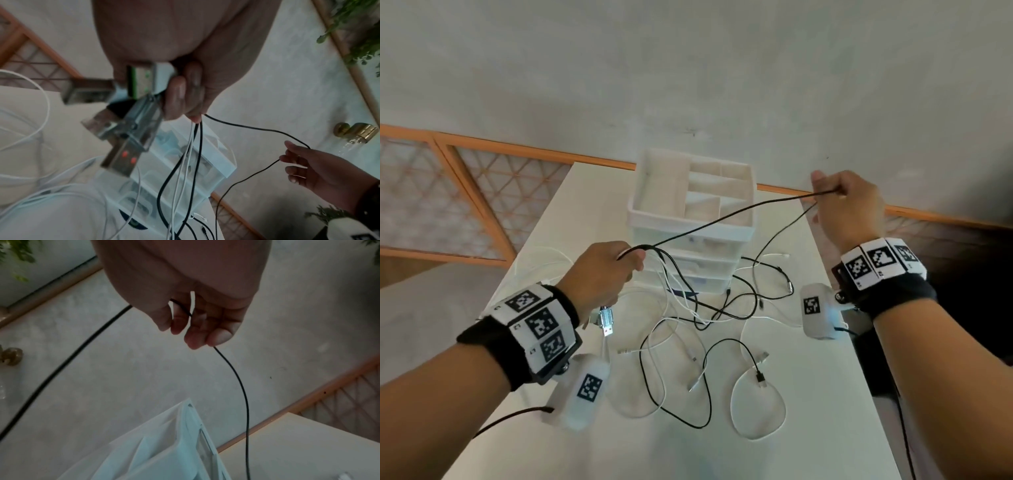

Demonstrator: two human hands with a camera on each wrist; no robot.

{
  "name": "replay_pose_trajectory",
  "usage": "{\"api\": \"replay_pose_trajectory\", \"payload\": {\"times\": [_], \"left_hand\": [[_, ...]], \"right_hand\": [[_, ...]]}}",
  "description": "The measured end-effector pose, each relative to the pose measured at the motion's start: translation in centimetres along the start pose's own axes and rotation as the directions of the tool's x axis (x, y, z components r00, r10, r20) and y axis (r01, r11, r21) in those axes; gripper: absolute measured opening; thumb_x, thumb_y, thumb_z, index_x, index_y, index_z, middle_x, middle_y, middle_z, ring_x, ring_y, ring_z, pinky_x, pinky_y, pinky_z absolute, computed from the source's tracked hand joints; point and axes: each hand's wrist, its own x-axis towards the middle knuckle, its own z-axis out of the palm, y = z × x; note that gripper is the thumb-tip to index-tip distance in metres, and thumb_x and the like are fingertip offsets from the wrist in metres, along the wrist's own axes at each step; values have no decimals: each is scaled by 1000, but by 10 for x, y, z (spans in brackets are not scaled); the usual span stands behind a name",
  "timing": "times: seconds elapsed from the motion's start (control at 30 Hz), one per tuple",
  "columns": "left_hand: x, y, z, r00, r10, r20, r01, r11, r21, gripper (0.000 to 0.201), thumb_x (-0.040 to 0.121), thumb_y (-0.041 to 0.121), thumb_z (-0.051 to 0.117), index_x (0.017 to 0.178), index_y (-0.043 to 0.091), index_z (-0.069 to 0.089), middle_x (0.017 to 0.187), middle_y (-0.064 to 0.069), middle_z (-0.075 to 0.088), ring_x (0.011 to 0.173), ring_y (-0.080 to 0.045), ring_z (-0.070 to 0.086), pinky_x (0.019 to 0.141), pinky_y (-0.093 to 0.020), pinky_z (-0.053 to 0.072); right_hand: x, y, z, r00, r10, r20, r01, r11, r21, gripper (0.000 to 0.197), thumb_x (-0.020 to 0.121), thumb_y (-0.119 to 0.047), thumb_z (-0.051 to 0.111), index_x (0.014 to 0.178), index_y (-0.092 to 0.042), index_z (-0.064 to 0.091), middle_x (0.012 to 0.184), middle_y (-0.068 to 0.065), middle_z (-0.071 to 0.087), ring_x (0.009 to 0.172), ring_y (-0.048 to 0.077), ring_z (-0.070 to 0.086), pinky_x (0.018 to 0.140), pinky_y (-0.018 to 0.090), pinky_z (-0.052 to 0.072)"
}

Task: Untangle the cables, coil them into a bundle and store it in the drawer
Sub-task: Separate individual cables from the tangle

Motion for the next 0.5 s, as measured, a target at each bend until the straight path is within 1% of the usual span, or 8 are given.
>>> {"api": "replay_pose_trajectory", "payload": {"times": [0.1,0.17,0.23,0.3,0.37,0.4,0.47,0.5], "left_hand": [[-1,9,0,999,42,-17,-42,999,-34,28,98,24,57,80,3,65,53,-1,36,38,-13,24,37,-19,23],[-3,17,0,996,81,-41,-84,993,-77,29,97,26,58,83,4,68,51,-1,31,37,-13,23,37,-19,23],[-4,24,0,990,122,-68,-129,985,-114,33,97,34,58,85,6,70,49,0,27,38,-14,21,38,-19,22],[-5,29,3,988,147,-47,-153,978,-142,39,98,41,54,85,8,71,49,0,25,40,-15,19,41,-20,20],[-5,35,11,986,163,44,-156,978,-140,44,100,44,47,84,12,73,51,0,26,43,-16,19,45,-21,20],[-6,38,16,978,179,102,-169,980,-105,45,101,44,46,83,14,74,50,2,29,43,-17,22,46,-23,22],[-10,45,27,951,239,196,-248,969,22,43,101,41,46,84,15,74,46,11,38,43,-14,31,48,-26,28],[-14,48,30,935,276,223,-299,951,77,41,101,39,47,85,13,74,44,13,42,42,-11,33,49,-26,30]], "right_hand": [[-1,14,8,1000,-11,21,11,1000,-13,20,87,-43,64,82,-24,65,79,-2,71,79,24,70,83,42,57],[-8,34,15,982,34,186,-15,995,-102,8,83,-25,67,90,-27,64,76,-6,67,74,19,66,81,44,58],[-23,46,18,890,133,435,17,946,-324,37,80,-16,67,116,-24,57,77,-1,66,74,18,63,76,37,55],[-46,39,19,793,152,589,129,904,-408,60,77,-21,70,131,-30,46,78,4,68,75,18,63,68,30,49],[-73,13,22,729,-4,684,196,959,-204,70,75,-29,76,135,-39,42,72,5,68,64,14,61,62,26,47],[-87,-5,27,698,-102,709,219,973,-76,69,75,-35,79,133,-43,42,67,0,66,56,9,58,59,22,46],[-112,-33,43,680,-265,684,255,960,119,46,79,-39,78,117,-40,52,60,-13,59,47,5,49,52,14,40],[-119,-37,54,706,-310,636,271,949,161,28,83,-37,75,104,-34,56,59,-17,55,47,6,47,52,14,38]]}}
